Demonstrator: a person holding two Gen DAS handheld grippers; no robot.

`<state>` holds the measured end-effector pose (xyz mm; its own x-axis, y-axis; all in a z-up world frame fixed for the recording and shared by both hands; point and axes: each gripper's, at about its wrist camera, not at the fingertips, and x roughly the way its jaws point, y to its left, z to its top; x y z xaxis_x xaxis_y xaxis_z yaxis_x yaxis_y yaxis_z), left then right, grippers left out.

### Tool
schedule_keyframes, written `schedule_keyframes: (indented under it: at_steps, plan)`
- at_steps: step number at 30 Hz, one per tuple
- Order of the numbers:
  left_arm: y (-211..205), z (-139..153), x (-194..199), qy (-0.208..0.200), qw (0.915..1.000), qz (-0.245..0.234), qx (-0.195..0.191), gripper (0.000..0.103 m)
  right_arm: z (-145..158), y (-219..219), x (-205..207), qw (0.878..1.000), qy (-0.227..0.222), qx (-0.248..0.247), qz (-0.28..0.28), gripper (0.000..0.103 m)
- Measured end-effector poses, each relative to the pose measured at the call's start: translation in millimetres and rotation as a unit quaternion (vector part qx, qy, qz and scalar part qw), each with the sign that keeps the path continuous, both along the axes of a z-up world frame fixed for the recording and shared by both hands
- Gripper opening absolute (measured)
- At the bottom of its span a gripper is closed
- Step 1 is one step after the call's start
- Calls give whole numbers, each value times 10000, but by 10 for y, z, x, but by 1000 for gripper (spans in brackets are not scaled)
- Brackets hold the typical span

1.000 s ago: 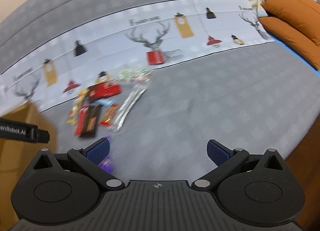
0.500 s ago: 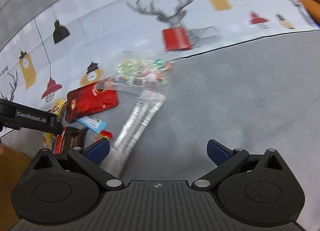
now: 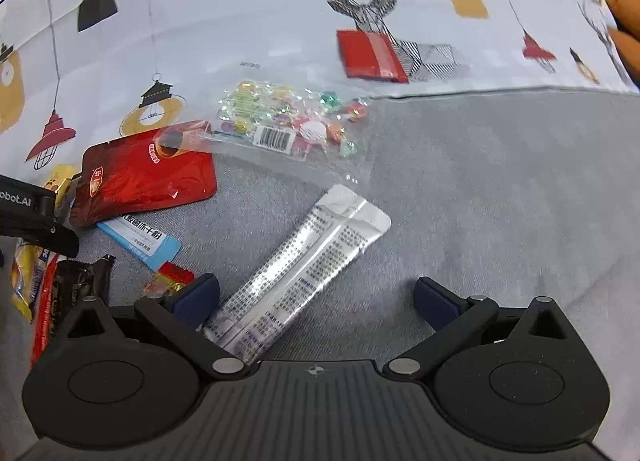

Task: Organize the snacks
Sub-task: 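Grasp the yellow bar with left while right grasps the silver stick, then release the yellow bar into the box with left while right carries the silver stick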

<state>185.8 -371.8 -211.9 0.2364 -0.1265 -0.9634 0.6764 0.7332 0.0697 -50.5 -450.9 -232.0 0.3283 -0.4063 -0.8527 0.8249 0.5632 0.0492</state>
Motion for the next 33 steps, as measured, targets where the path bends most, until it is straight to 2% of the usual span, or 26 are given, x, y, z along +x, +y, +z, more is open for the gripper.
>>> schedule_keyframes:
  at_steps: [3, 4, 5, 6, 7, 8, 9, 12, 14, 16, 20, 25, 30, 33]
  plan:
    - [-28, 26, -50, 68, 10000, 41, 52, 103, 6, 45, -1, 9999, 27, 49, -118, 103]
    - [-29, 53, -66, 17, 10000, 53, 45, 96, 3, 77, -1, 9999, 32, 27, -118, 103]
    - [-21, 98, -101, 4, 10000, 28, -52, 76, 3, 95, 3, 9999, 29, 28, -137, 101]
    - [-18, 174, -173, 56, 9998, 9, -185, 61, 20, 108, -6, 9999, -3, 41, -164, 92]
    - [-15, 236, -188, 79, 9997, 30, -247, 25, 55, 137, -18, 9998, -58, 1, -165, 83]
    - [-15, 295, -200, 99, 9996, 73, -257, 17, 89, 171, -17, 9998, -104, -73, -130, 60]
    - [-5, 357, -207, 87, 9994, 128, -322, 14, 125, 196, -24, 9998, -160, -115, -83, 40]
    - [87, 572, -257, -29, 9979, 152, -626, 13, 170, 182, -120, 9987, -480, 91, -172, 28]
    - [153, 733, -302, -101, 9970, 114, -759, 13, 215, 187, -183, 9977, -605, 201, -242, 23]
    - [219, 879, -368, -119, 9960, 105, -876, 13, 313, 247, -244, 9973, -696, 82, -206, 9]
    - [435, 1134, -481, -181, 9936, 31, -1115, 13, 595, 405, -380, 9952, -952, -211, -70, 6]
    - [850, 1608, -870, -247, 9874, -145, -1556, 13, 1082, 631, -665, 9898, -1334, -497, -20, 6]
    - [1514, 2060, -1355, -311, 9802, -183, -1945, 13, 1599, 1023, -1023, 9813, -1769, -761, 31, 6]
    - [1964, 2259, -1588, -353, 9775, -109, -2076, 13, 1821, 1345, -1181, 9772, -1833, -1046, 211, 5]
